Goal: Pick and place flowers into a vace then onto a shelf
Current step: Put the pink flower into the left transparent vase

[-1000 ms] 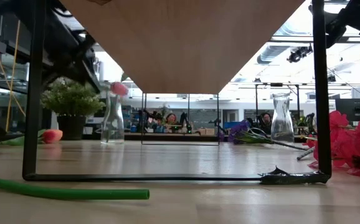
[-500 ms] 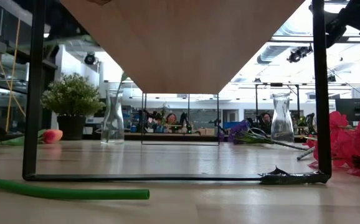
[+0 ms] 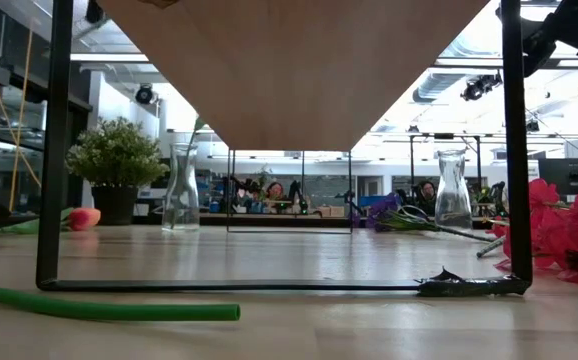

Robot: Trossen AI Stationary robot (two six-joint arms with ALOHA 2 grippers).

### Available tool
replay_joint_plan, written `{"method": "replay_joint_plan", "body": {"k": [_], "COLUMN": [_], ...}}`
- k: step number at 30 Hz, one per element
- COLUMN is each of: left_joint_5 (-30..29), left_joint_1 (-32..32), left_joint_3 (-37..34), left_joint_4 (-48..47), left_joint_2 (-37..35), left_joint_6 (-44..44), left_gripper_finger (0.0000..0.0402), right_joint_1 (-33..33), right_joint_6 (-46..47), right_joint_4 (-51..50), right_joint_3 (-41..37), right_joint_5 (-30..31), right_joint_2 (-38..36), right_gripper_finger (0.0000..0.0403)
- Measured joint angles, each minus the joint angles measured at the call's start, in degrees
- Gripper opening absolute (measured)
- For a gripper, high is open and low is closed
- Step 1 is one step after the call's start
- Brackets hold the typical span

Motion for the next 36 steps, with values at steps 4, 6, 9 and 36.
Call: {"method": "replay_joint_plan", "body": {"k": [4, 6, 9, 36], "left_joint_5": [-4.4, -7.0, -10.5, 1.1], "left_joint_1": [0.0, 0.0, 0.0, 19.5], "left_joint_3": [0.0, 0.0, 0.0, -0.1], "left_joint_4": [7.4, 10.8, 15.7, 48.9], "left_joint_2": [0.1, 0.5, 1.2, 17.2], "left_joint_6": [9.1, 14.2, 21.2, 36.4], "left_gripper_finger": [0.0031, 0.0031, 0.0031, 0.0031], "right_joint_1": [0.0, 0.0, 0.0, 0.0], "right_joint_6": [0.0, 0.0, 0.0, 0.7], "right_joint_4": [-0.3, -0.4, -0.4, -0.4], "right_joint_3": [0.0, 0.0, 0.0, 0.0], "right_joint_5": [0.0, 0.0, 0.0, -5.8], "right_joint_2": [0.0, 0.0, 0.0, 0.0], "right_gripper_finger": [0.0271, 0.0272, 0.0272, 0.0272]}}
